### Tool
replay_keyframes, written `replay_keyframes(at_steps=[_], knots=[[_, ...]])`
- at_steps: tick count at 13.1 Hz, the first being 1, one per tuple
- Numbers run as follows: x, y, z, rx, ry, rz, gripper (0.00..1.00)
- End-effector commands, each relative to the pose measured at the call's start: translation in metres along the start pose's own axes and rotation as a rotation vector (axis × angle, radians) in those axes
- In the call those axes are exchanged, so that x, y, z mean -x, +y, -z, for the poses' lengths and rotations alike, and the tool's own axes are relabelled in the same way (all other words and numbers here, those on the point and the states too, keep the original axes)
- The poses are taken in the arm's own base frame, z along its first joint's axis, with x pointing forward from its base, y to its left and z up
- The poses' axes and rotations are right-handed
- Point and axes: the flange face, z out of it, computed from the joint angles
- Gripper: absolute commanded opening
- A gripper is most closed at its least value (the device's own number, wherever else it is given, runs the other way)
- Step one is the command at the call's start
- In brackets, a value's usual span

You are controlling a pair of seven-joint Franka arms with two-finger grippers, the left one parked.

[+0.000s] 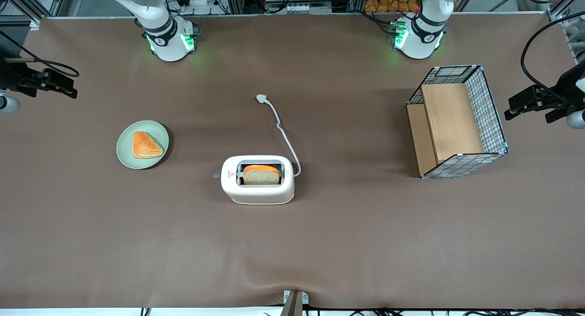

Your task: Press toaster button with right arm

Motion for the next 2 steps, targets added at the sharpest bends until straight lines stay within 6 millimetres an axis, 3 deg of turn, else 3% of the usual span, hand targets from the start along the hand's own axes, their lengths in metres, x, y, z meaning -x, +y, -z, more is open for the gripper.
replay_keyframes(at_steps=[1, 2], knots=[[0.0058, 0.0027, 0.0056, -0.002, 0.006, 0.007, 1.00], [0.0058, 0.0043, 0.0056, -0.003, 0.006, 0.004, 1.00]])
